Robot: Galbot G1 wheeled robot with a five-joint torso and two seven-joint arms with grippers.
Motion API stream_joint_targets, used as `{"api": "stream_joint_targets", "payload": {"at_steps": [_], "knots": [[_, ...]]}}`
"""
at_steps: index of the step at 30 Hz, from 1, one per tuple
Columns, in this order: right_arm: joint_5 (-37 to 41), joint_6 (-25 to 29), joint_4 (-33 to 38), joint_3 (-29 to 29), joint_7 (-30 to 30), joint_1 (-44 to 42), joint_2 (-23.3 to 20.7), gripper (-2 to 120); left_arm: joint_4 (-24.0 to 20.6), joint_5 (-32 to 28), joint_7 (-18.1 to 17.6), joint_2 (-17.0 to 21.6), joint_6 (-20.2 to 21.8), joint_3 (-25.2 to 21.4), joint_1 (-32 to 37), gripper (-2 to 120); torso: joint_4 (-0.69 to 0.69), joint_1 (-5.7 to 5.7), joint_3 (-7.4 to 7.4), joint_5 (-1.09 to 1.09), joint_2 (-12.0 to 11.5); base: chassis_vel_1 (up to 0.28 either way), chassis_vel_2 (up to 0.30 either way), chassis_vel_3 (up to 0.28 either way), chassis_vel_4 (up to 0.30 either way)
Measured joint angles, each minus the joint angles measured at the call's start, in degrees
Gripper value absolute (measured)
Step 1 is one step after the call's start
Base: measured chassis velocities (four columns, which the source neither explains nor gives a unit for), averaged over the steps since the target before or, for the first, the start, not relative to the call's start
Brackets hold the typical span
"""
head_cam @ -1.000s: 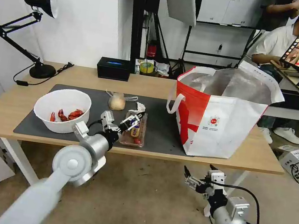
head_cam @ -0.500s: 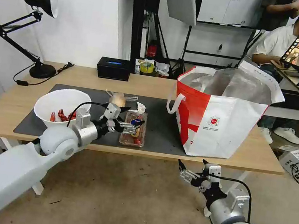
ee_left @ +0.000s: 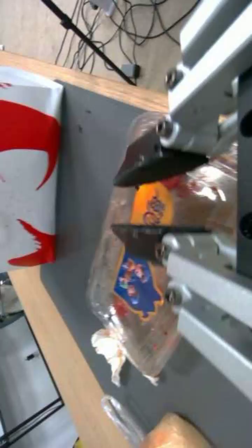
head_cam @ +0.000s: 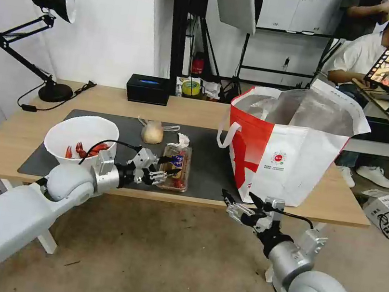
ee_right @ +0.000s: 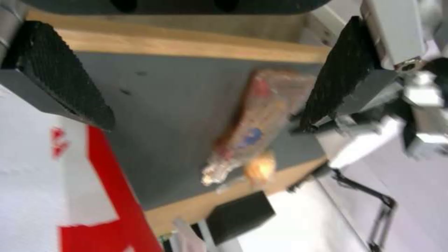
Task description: Pick up the trash from the table and place it into the takeout bag.
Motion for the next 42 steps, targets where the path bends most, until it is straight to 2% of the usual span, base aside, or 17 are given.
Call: {"api": "stream_joint_targets", "payload": {"at_steps": [2, 4, 7, 15, 27, 35, 37, 42], "knots": [[1.4, 0.1, -0.1, -0.1, 0.0, 0.7, 0.0, 100, 0.3, 0.1, 0.2, 0.0, -0.2, 0.0, 0.1, 19, 0.0, 0.0, 0.0, 0.0, 0.0, 0.0, 0.0, 0.0, 0.0], [4.4, 0.2, -0.5, -0.8, 0.1, 2.6, -0.5, 100, 1.1, 0.4, 0.8, -0.2, -0.7, 0.2, 0.1, 7, 0.0, 0.0, 0.0, 0.0, 0.0, 0.0, 0.0, 0.0, 0.0], [6.4, 0.3, -1.1, -1.6, 0.6, 4.5, -1.2, 100, 1.5, 0.5, 1.0, -0.4, -1.0, 0.3, 0.1, 0, 0.0, 0.0, 0.0, 0.0, 0.0, 0.0, 0.0, 0.0, 0.0], [13.6, 0.1, -4.2, -5.0, 3.2, 11.9, -2.5, 100, 2.2, 0.6, 1.2, -0.6, -1.4, 0.5, 0.3, 0, 0.0, 0.0, 0.0, 0.0, 0.0, 0.0, 0.0, 0.0, 0.0], [20.7, -2.0, -10.1, -10.3, 7.5, 22.4, -1.2, 100, 2.3, 1.4, 1.6, -0.1, -1.6, 0.1, 1.5, 0, 0.0, 0.0, 0.0, 0.0, 0.0, 0.0, 0.0, 0.0, 0.0], [24.7, -7.4, -14.8, -15.4, 12.1, 29.6, -0.1, 100, 2.3, 1.4, 1.6, 0.1, -1.8, -0.2, 2.2, 0, 0.0, 0.0, 0.0, 0.0, 0.0, 0.0, 0.0, 0.0, 0.0], [26.4, -9.5, -16.5, -17.3, 14.9, 32.0, 0.8, 100, 2.2, 1.4, 1.6, 0.0, -1.9, -0.5, 2.6, 0, 0.0, 0.0, 0.0, 0.0, 0.0, 0.0, 0.0, 0.0, 0.0], [27.6, -12.7, -18.4, -18.4, 17.4, 34.3, 2.1, 100, 2.2, 1.4, 1.5, 0.0, -2.0, -0.8, 2.7, 0, 0.0, 0.0, 0.0, 0.0, 0.0, 0.0, 0.0, 0.0, 0.0]]}}
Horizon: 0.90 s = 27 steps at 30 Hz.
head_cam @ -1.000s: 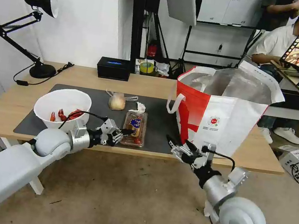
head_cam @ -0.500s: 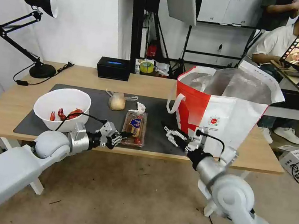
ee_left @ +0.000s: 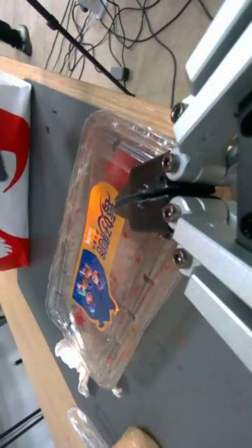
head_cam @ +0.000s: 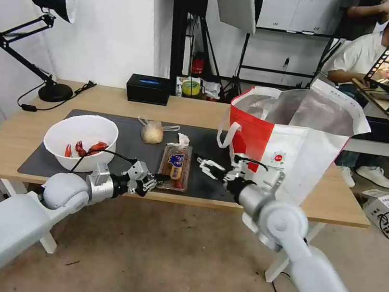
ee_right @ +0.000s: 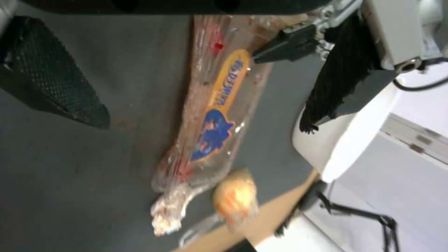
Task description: Pick up the trash from the table and place it into the takeout bag.
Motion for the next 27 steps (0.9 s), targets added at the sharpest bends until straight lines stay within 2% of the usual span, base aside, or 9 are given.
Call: {"api": "stream_joint_targets", "payload": {"at_steps": [9, 20, 27], "knots": [[3.5, -4.4, -2.7, -1.8, 3.9, 3.8, 1.9, 100, 0.3, -0.2, -0.1, 0.0, -0.2, -0.2, 0.3, 0, 0.0, 0.0, 0.0, 0.01, 0.0, 0.0, 0.0, 0.0, 0.0], [6.4, -6.4, -6.5, -4.6, 7.7, 8.5, 4.1, 100, 0.3, -0.3, -0.2, 0.1, -0.4, -0.5, 0.6, 0, 0.0, 0.0, 0.0, 0.0, 0.0, 0.0, 0.0, 0.0, 0.0], [8.2, -8.1, -9.1, -6.3, 12.6, 10.8, 6.3, 100, 0.2, -0.4, -0.2, 0.0, -0.5, -0.7, 0.9, 0, 0.0, 0.0, 0.0, 0.0, 0.0, 0.0, 0.0, 0.0, 0.0]]}}
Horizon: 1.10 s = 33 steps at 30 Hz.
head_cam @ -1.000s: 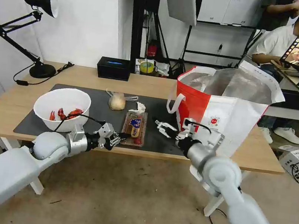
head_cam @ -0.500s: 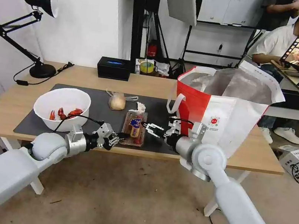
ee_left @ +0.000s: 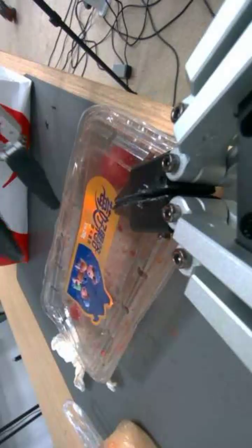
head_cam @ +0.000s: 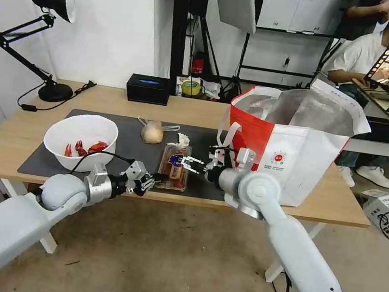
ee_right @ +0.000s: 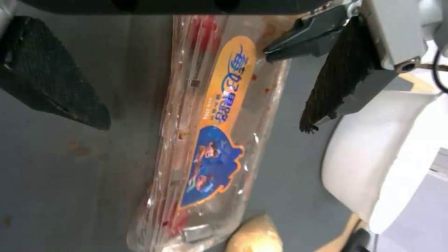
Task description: Pick up the trash from the table and place it into the takeout bag.
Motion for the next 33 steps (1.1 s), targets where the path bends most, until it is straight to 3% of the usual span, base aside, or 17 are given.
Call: {"api": "stream_joint_targets", "payload": {"at_steps": [33], "knots": [[2.2, -1.8, -5.2, -3.9, 5.3, 4.6, 4.7, 100, -0.5, -0.6, 0.0, 0.0, -1.2, -1.1, 0.8, 0, 0.0, 0.0, 0.0, 0.0, 0.0, 0.0, 0.0, 0.0, 0.0]]}}
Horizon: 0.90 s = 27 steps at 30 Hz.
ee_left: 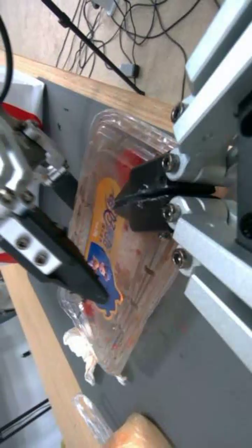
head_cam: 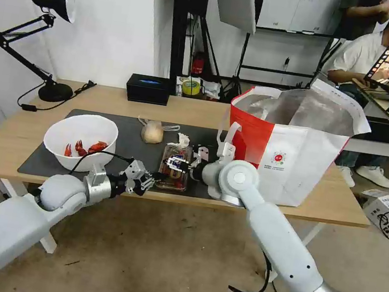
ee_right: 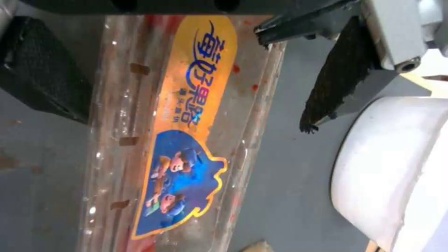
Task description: Pick up the trash from the table and place it into the takeout bag.
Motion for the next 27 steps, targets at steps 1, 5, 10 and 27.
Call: {"api": "stream_joint_targets", "payload": {"at_steps": [1, 5, 10, 27], "knots": [[0.1, 0.0, -0.2, -0.2, 0.2, 0.1, 0.2, 100, 0.0, -0.1, 0.1, 0.0, -0.1, 0.0, 0.0, 0, 0.0, 0.0, 0.0, 0.0, 0.0, 0.0, 0.0, 0.0, 0.0], [0.5, 0.0, -1.0, -0.7, 1.3, 0.6, 0.6, 100, 0.0, -0.2, 0.2, 0.0, -0.1, -0.1, 0.1, 0, 0.0, 0.0, 0.0, 0.0, 0.0, 0.0, 0.0, 0.0, 0.0], [1.3, 0.0, -1.6, -1.0, 1.6, 1.5, 1.1, 100, -0.1, -0.2, 0.2, 0.1, -0.2, -0.4, 0.4, 0, 0.0, 0.0, 0.0, 0.0, 0.0, 0.0, 0.0, 0.0, 0.0], [4.3, 0.0, -3.5, -1.9, 5.4, 3.0, 2.0, 100, -0.4, -0.4, 0.3, -0.2, -0.4, -0.6, 0.7, 0, 0.0, 0.0, -0.01, 0.0, 0.0, 0.0, 0.0, 0.0, 0.0]]}}
